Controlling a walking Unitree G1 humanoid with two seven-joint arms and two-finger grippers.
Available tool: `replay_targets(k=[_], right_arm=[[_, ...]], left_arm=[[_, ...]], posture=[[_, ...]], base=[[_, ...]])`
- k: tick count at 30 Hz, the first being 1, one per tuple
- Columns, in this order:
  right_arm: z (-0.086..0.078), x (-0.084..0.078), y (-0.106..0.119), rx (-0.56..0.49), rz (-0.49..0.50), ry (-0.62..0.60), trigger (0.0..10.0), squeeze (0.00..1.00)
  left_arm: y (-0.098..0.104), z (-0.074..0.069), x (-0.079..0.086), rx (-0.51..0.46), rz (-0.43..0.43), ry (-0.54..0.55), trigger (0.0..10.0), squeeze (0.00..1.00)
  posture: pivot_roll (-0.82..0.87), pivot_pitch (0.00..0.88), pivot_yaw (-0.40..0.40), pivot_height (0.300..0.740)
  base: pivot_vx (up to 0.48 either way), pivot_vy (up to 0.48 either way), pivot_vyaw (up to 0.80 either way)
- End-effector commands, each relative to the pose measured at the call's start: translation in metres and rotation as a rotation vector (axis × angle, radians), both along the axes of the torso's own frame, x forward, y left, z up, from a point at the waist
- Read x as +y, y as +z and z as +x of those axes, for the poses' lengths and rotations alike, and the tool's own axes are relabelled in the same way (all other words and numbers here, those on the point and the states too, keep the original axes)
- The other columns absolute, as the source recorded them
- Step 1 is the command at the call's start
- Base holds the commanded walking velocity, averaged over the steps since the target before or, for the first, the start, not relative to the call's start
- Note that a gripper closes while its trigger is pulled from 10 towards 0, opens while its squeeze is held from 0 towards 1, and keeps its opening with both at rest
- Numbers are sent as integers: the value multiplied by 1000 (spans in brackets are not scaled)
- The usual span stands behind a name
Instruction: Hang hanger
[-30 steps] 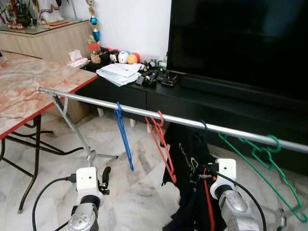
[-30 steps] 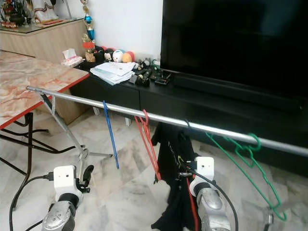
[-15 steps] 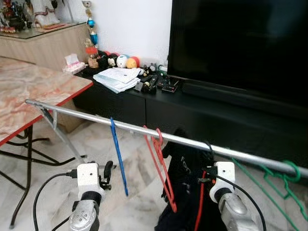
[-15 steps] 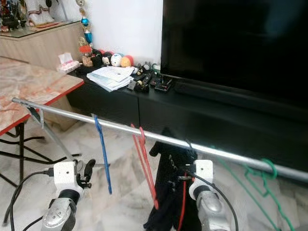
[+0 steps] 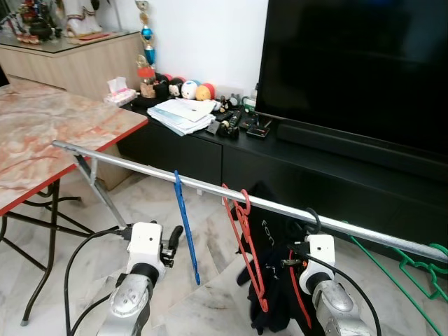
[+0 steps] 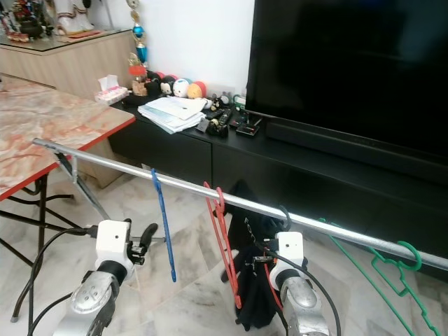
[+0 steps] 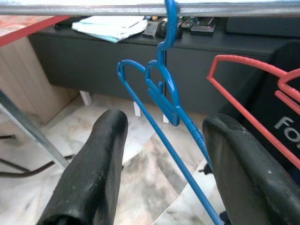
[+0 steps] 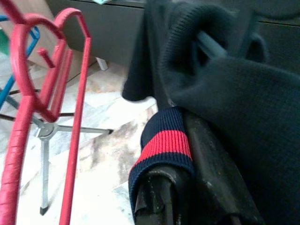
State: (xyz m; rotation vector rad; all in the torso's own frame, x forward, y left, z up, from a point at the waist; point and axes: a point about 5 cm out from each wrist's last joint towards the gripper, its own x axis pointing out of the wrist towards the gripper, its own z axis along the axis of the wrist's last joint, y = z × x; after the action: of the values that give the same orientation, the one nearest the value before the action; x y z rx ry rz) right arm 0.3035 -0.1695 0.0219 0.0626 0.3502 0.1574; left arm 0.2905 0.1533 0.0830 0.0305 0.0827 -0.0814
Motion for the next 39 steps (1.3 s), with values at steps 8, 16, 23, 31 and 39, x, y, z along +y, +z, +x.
replay_targets(k=[8,16,23,31,39], right_arm=[[-8,-3,-17,89,-71,13,10000,0],[-17,-3,-28,150,-48,-21,10000,0],[-2,8,-19,161,-50,-17,10000,0],[6,26,-16,206,-58,-14,10000,0],[1,81,-19,241,-56,34,10000,0]], left_arm=[[6,36,2,110,-82,102,10000,1000],[16,49,-1,101,-94,98,10000,1000],[17,60,-15,158,-76,-2,10000,0],[10,70,-13,269,1,68,10000,0],[12,78,-15,274,-52,101,10000,0]], posture=[[-41,0,17,740],[-47,0,16,740],[-50,0,17,740],[-55,1,20,740],[-69,10,19,740]], base=[[0,0,0],[0,0,0],[0,0,0],[0,0,0],[0,0,0]])
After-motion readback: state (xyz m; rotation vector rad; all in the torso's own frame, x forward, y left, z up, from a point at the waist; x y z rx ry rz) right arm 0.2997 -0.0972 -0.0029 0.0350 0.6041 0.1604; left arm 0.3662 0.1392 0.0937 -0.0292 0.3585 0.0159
